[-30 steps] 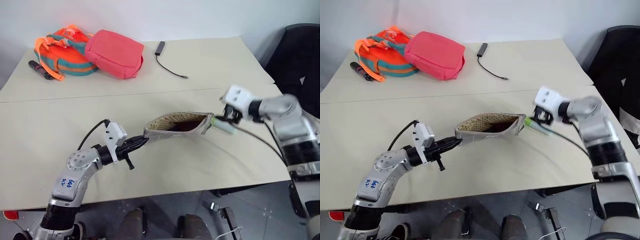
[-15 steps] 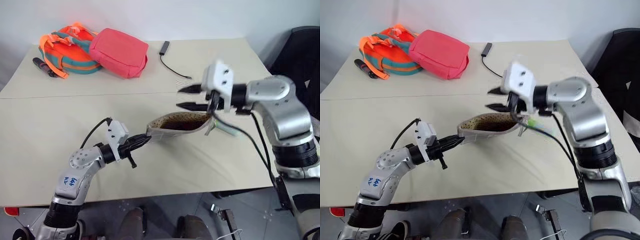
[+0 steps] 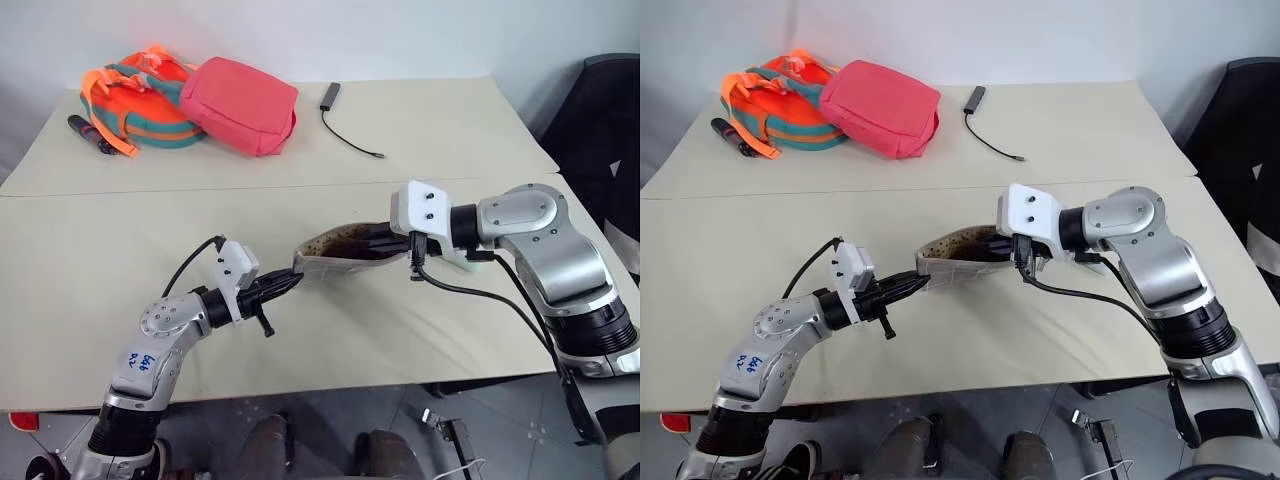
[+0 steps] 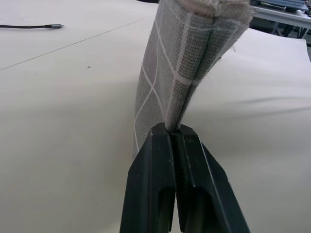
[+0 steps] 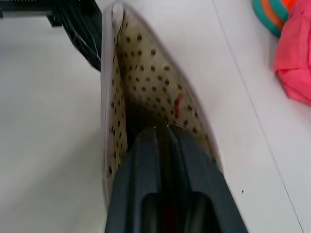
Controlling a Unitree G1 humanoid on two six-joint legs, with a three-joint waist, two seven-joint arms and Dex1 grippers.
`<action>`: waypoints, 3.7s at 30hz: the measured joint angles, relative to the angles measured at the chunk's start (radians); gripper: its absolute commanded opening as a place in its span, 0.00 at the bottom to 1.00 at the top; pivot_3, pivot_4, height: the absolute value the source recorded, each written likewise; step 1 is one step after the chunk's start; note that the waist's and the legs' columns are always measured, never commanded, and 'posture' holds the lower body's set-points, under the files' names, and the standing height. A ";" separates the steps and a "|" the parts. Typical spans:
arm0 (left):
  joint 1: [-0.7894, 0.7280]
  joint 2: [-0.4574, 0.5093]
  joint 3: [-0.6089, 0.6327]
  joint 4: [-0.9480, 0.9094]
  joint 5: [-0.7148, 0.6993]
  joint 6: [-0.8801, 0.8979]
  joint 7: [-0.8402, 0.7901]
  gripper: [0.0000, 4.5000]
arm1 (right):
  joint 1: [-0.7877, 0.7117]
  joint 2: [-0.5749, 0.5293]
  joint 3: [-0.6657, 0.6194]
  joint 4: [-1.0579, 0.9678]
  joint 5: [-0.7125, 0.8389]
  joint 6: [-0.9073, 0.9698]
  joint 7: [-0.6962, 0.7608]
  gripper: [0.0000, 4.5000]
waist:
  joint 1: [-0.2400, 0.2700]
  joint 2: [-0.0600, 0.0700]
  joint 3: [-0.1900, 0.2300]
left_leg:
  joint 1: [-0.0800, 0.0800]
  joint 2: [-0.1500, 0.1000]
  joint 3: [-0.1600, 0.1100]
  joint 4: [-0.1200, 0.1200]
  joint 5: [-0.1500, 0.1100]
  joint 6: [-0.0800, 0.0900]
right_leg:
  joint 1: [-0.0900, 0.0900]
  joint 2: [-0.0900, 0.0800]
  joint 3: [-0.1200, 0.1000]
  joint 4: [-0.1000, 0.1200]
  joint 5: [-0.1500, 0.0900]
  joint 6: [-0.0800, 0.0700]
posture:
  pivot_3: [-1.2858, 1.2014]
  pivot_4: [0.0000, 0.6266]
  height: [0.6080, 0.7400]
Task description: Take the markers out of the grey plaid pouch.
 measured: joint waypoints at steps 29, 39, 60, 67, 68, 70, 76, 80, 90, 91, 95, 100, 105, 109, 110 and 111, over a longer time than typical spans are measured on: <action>-0.090 -0.080 0.051 -0.014 -0.276 0.328 -0.009 0.00 | -0.150 0.077 0.253 0.255 -0.393 -0.291 0.072 0.54 | -0.004 0.000 0.000 | 0.000 0.001 0.000 0.004 0.000 0.000 | 0.000 0.001 0.000 0.002 0.000 0.000 | 0.52 0.24 1.00; -0.045 -0.056 0.061 -0.010 -0.382 0.462 -0.029 0.00 | -0.150 0.045 0.234 0.153 -0.362 -0.177 0.184 0.54 | -0.004 0.000 0.000 | 0.000 0.001 0.000 0.005 0.000 0.000 | 0.000 0.001 0.001 0.002 0.000 0.000 | 0.52 0.24 1.00; -0.014 -0.041 0.027 0.012 -0.323 0.386 -0.017 0.00 | -0.108 0.127 0.312 0.314 -0.513 -0.334 0.092 0.54 | -0.008 0.000 0.000 | 0.000 0.001 0.000 0.005 0.000 0.000 | 0.000 0.001 0.001 0.003 0.000 0.000 | 0.52 0.24 1.00; -0.011 -0.041 0.027 0.008 -0.320 0.382 -0.011 0.00 | -0.103 0.136 0.311 0.322 -0.529 -0.355 0.086 0.54 | -0.019 0.000 0.000 | 0.001 0.001 0.000 0.005 0.000 0.000 | 0.001 0.001 0.001 0.003 0.000 0.000 | 0.52 0.24 1.00; -0.011 -0.041 0.027 0.007 -0.320 0.382 -0.011 0.00 | -0.102 0.139 0.309 0.322 -0.529 -0.354 0.086 0.50 | -0.021 0.000 0.000 | 0.001 0.001 0.000 0.005 0.000 0.000 | 0.001 0.001 0.001 0.003 0.000 0.000 | 0.52 0.24 1.00; -0.009 -0.041 0.026 0.006 -0.320 0.380 -0.011 0.00 | -0.099 0.140 0.308 0.321 -0.528 -0.351 0.088 0.42 | -0.022 0.000 0.000 | 0.001 0.001 0.000 0.005 0.000 0.000 | 0.001 0.001 0.001 0.003 0.000 0.000 | 0.52 0.24 1.00; -0.007 -0.043 0.012 -0.008 -0.314 0.374 -0.007 0.00 | -0.097 0.135 0.301 0.291 -0.515 -0.318 0.113 0.12 | -0.023 0.000 0.000 | 0.001 0.001 0.000 0.005 0.000 -0.001 | 0.001 0.001 0.001 0.003 0.000 0.000 | 0.52 0.24 1.00; -0.005 -0.043 0.010 -0.015 -0.302 0.351 -0.007 0.00 | -0.100 0.109 0.260 0.220 -0.467 -0.257 0.162 0.12 | -0.021 0.000 0.000 | 0.000 0.001 -0.001 0.005 0.000 -0.001 | 0.001 0.001 0.001 0.002 0.000 0.000 | 0.52 0.24 1.00; -0.014 -0.053 0.009 0.019 -0.223 0.252 0.011 0.00 | -0.158 0.070 0.159 0.159 -0.360 -0.193 0.183 0.12 | -0.022 0.000 0.000 | 0.000 0.001 0.000 0.004 0.000 -0.001 | 0.001 0.001 0.001 0.002 0.000 0.000 | 0.52 0.24 1.00; -0.015 -0.054 0.009 0.024 -0.216 0.239 0.012 0.00 | -0.160 0.073 0.147 0.159 -0.353 -0.193 0.174 0.12 | -0.022 0.000 0.000 | 0.000 0.001 -0.001 0.005 0.000 -0.001 | 0.000 0.001 0.000 0.002 0.000 0.000 | 0.52 0.24 1.00; -0.017 -0.052 0.009 0.030 -0.184 0.202 0.009 0.00 | -0.172 0.078 0.118 0.171 -0.312 -0.192 0.148 0.12 | -0.022 0.000 0.000 | 0.000 0.001 0.000 0.005 0.000 -0.001 | 0.000 0.001 0.001 0.002 0.000 0.000 | 0.52 0.24 1.00; -0.020 -0.043 0.013 0.057 -0.167 0.165 -0.001 0.00 | -0.196 0.063 0.070 0.186 -0.270 -0.177 0.140 0.12 | -0.021 0.000 0.000 | 0.000 0.001 0.000 0.005 0.000 0.000 | 0.001 0.001 0.001 0.002 0.000 0.000 | 0.52 0.24 1.00; -0.069 -0.005 0.059 0.146 -0.102 0.069 0.008 0.00 | -0.259 0.200 -0.072 0.198 -0.106 -0.112 0.032 0.12 | -0.032 0.003 0.002 | 0.000 0.004 0.001 0.003 0.000 -0.002 | -0.002 0.003 0.001 0.004 0.001 -0.003 | 0.52 0.24 1.00; -0.094 0.023 0.115 0.183 -0.070 -0.001 0.011 0.00 | -0.337 0.210 -0.140 0.195 -0.069 -0.135 -0.045 0.12 | -0.022 0.000 0.000 | 0.000 0.005 0.000 0.002 -0.001 -0.002 | -0.001 0.005 0.000 0.004 0.002 -0.003 | 0.52 0.24 1.00; -0.094 0.029 0.127 0.188 -0.063 -0.015 0.012 0.00 | -0.331 0.209 -0.140 0.198 -0.071 -0.143 -0.060 0.12 | -0.021 -0.001 0.000 | -0.001 0.004 0.000 0.002 -0.001 -0.002 | -0.002 0.005 0.000 0.003 0.002 -0.003 | 0.52 0.24 1.00; -0.096 0.034 0.133 0.192 -0.057 -0.027 0.013 0.00 | -0.323 0.208 -0.138 0.204 -0.073 -0.152 -0.070 0.12 | -0.020 -0.001 0.000 | -0.003 0.004 0.000 0.002 -0.001 -0.002 | -0.002 0.004 0.000 0.003 0.002 -0.002 | 0.52 0.24 1.00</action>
